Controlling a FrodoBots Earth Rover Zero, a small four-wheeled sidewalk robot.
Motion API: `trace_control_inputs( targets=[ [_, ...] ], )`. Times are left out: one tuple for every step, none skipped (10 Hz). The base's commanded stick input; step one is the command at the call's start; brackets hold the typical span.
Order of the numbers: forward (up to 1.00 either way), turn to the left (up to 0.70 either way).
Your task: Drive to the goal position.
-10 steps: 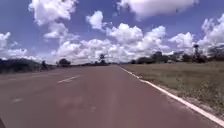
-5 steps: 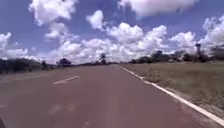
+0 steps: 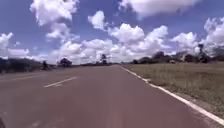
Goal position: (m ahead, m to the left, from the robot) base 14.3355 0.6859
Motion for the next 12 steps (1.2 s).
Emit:
trace_control_inputs(
  targets=[
    [1.00, 0.00],
    [1.00, 0.00],
    [1.00, 0.00],
    [1.00, 0.00],
    [1.00, 0.00],
    [1.00, 0.00],
    [1.00, 0.00],
    [1.00, 0.00],
    [1.00, 0.00],
    [1.00, 0.00],
    [1.00, 0.00],
    [1.00, 0.00]
  ],
)
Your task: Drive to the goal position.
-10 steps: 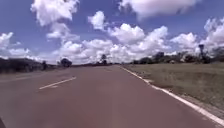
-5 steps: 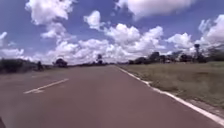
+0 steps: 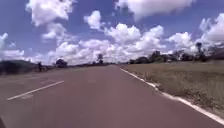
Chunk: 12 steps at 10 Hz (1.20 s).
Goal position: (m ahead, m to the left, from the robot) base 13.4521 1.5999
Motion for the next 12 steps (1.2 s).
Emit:
trace_control_inputs(
  targets=[
    [1.00, 0.00],
    [1.00, 0.00],
    [1.00, 0.00],
    [1.00, 0.00],
    [1.00, 0.00],
    [1.00, 0.00],
    [1.00, 0.00],
    [1.00, 0.00],
    [1.00, 0.00],
    [1.00, 0.00],
    [1.00, 0.00],
    [1.00, 0.00]
  ],
)
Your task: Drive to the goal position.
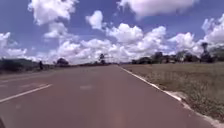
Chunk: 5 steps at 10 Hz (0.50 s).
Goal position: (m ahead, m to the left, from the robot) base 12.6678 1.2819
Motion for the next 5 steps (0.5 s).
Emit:
trace_control_inputs(
  targets=[
    [1.00, 0.00],
    [1.00, 0.00],
    [1.00, 0.00],
    [1.00, 0.00],
    [1.00, 0.00]
  ],
)
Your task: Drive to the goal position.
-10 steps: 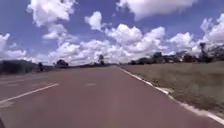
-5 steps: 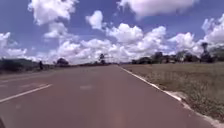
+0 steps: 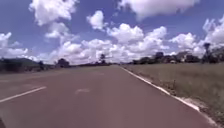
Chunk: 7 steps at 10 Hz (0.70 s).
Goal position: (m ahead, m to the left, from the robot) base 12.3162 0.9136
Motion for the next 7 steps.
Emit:
trace_control_inputs(
  targets=[
    [1.00, 0.00],
    [1.00, 0.00],
    [1.00, 0.00],
    [1.00, 0.00],
    [1.00, 0.00],
    [1.00, 0.00],
    [1.00, 0.00]
  ],
)
